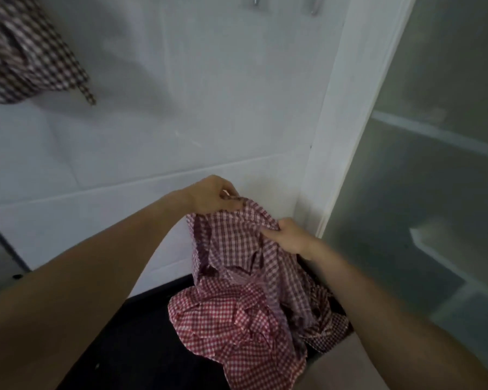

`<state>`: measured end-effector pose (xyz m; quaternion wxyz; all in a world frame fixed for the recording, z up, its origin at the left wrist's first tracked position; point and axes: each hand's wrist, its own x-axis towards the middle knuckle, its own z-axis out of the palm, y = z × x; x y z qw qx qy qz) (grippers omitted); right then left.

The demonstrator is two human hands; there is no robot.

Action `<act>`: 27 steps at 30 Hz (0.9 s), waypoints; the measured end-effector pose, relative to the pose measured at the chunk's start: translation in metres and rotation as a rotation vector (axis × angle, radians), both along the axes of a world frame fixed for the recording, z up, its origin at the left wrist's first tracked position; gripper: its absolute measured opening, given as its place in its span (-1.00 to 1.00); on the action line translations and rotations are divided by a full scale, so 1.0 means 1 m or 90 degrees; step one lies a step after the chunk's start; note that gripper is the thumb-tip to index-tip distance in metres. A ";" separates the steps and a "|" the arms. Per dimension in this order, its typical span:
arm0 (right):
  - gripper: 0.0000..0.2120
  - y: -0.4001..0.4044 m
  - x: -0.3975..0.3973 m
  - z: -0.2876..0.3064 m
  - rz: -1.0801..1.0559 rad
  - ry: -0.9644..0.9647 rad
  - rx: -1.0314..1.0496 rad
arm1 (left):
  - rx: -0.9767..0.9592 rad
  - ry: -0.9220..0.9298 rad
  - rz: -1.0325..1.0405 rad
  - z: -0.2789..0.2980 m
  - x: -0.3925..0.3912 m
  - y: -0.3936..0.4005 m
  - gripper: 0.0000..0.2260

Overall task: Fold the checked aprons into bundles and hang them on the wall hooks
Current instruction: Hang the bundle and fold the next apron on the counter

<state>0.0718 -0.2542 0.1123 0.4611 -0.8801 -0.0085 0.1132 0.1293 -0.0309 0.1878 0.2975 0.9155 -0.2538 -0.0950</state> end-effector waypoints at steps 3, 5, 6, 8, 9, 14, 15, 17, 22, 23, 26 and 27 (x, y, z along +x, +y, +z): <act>-0.79 0.003 0.001 0.056 -0.207 -0.035 0.336 | 0.133 0.007 -0.086 0.019 -0.004 0.011 -0.72; -0.85 0.002 0.001 0.098 -0.321 -0.066 0.500 | 0.144 -0.066 -0.086 0.022 -0.003 0.019 -0.77; -0.85 0.002 0.000 0.117 -0.347 -0.081 0.539 | 0.108 -0.106 -0.058 0.023 -0.002 0.022 -0.75; -0.81 0.005 -0.003 0.150 -0.338 -0.105 0.583 | 0.020 -0.162 0.039 0.031 -0.004 0.026 -0.69; -0.74 0.005 -0.002 0.163 -0.332 -0.110 0.612 | -0.023 -0.172 0.090 0.035 -0.007 0.026 -0.68; -0.50 0.003 -0.015 0.230 -0.274 -0.190 0.632 | -0.310 -0.135 0.254 0.072 -0.006 0.032 -0.70; -0.48 0.001 -0.016 0.238 -0.269 -0.204 0.611 | -0.364 -0.143 0.260 0.080 -0.006 0.033 -0.71; -0.50 -0.006 -0.017 0.252 -0.253 -0.215 0.552 | -0.412 -0.191 0.269 0.097 -0.009 0.035 -0.74; -0.74 -0.038 -0.014 0.263 -0.364 -0.234 0.423 | -0.444 -0.032 0.110 0.121 -0.017 0.047 -0.73; -0.75 -0.043 -0.018 0.264 -0.378 -0.240 0.388 | -0.369 0.025 0.046 0.124 -0.021 0.052 -0.72; -0.81 -0.054 -0.032 0.265 -0.356 -0.241 0.240 | -0.057 0.021 -0.067 0.126 -0.029 0.059 -0.75; -0.80 -0.063 -0.035 0.264 -0.357 -0.242 0.163 | 0.015 -0.048 -0.053 0.125 -0.026 0.059 -0.77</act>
